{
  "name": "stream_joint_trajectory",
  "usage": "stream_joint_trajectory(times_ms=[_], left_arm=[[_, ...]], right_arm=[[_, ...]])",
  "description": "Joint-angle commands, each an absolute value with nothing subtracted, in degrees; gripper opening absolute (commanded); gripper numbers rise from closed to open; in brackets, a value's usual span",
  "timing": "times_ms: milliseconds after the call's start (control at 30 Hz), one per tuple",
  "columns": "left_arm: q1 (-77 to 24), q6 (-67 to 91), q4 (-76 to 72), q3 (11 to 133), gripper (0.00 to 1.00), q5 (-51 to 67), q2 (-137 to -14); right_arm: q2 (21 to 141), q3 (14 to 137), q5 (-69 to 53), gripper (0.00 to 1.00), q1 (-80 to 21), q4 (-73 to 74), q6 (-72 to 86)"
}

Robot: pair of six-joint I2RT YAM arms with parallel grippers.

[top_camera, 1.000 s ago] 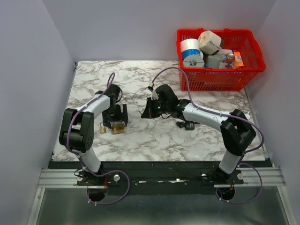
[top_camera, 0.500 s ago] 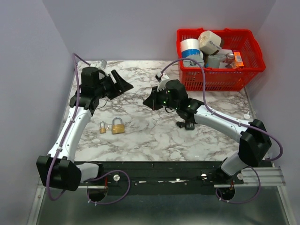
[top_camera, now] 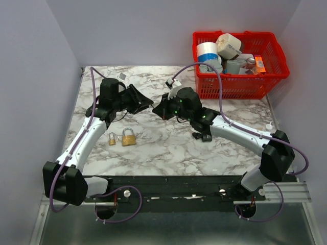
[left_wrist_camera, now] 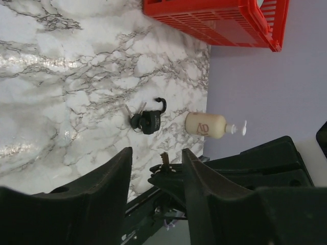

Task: Lock with the key
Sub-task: Place the key at the center of the board.

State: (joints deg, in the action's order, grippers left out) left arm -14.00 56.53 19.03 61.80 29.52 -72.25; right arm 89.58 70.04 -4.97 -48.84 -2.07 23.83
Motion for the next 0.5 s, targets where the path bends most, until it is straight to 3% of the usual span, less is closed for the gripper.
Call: stream_joint_trajectory(times_ms=[0,300,467], left_arm=[[-15.11,59.50,15.73,61.17,0.44,31.29,-72.86],[-16.26,59.76,16.70,60.73,0.35,31.20,-74.00],[-16.26,59.59,17.49,60.64,0.17,31.11,-73.92]], right_arm=[[90.61,71.10,-2.46,0.01,-49.48,-3.60,23.47],[90.79,71.37,-2.20,0.01,-50.01,-3.78,23.38],[90.70,70.84,-1.41,0.01,-50.10,-3.78,23.47]])
